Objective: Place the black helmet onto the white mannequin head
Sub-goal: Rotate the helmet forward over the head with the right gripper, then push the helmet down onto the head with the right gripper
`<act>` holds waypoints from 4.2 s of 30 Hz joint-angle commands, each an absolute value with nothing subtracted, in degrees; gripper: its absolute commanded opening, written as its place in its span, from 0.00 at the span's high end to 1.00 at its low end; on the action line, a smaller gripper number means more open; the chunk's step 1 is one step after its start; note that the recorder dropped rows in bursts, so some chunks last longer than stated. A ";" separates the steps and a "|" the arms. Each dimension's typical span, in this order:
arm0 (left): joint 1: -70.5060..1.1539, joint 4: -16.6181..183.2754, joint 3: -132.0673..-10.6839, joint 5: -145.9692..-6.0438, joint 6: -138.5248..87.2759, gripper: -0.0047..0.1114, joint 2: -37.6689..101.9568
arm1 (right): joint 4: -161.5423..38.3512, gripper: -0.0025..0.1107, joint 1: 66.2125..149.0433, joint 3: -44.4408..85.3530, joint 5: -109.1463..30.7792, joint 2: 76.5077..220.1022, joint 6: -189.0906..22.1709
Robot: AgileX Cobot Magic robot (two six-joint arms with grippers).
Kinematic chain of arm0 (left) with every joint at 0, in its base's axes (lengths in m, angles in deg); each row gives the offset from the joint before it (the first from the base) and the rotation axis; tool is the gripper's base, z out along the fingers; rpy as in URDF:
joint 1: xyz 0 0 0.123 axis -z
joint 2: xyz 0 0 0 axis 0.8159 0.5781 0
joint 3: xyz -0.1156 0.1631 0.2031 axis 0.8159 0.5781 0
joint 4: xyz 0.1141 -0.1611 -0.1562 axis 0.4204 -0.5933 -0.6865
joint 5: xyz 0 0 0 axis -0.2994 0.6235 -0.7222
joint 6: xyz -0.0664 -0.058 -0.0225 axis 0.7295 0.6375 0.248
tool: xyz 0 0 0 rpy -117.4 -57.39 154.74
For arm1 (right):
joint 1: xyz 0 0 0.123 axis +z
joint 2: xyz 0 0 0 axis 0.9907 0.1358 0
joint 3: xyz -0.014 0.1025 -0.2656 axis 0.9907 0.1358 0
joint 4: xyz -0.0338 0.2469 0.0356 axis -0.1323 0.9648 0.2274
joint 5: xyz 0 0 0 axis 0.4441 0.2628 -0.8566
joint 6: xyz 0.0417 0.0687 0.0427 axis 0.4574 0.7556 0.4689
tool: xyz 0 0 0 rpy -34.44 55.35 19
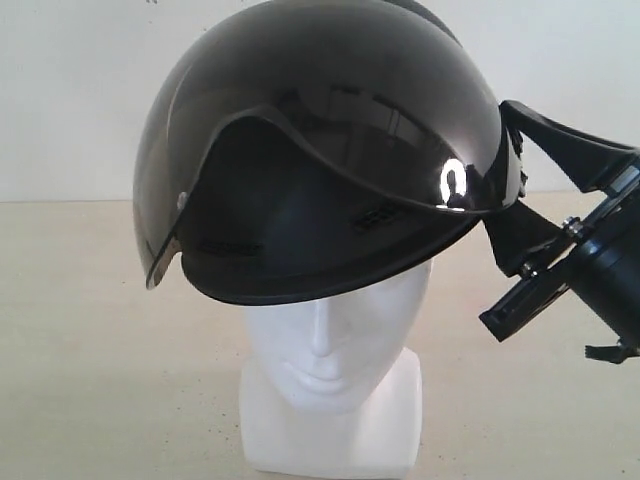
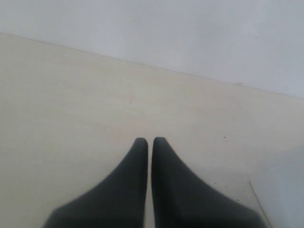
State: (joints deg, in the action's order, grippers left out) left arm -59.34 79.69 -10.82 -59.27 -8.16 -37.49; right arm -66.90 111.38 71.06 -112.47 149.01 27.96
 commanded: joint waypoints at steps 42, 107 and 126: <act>-58.97 79.30 -10.68 -59.29 -8.17 0.92 -37.67 | -60.83 0.98 110.71 75.69 -93.51 149.08 25.61; -58.97 79.30 -10.68 -59.29 -8.17 0.92 -37.67 | -60.67 0.37 110.71 75.69 -97.54 149.08 24.13; -58.97 79.30 -10.68 -59.29 -8.17 0.92 -37.67 | -51.09 0.43 110.71 75.69 -101.12 149.08 5.05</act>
State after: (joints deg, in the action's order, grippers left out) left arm -59.34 79.69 -10.82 -59.27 -8.16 -37.49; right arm -52.83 110.90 75.49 -99.75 149.05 12.00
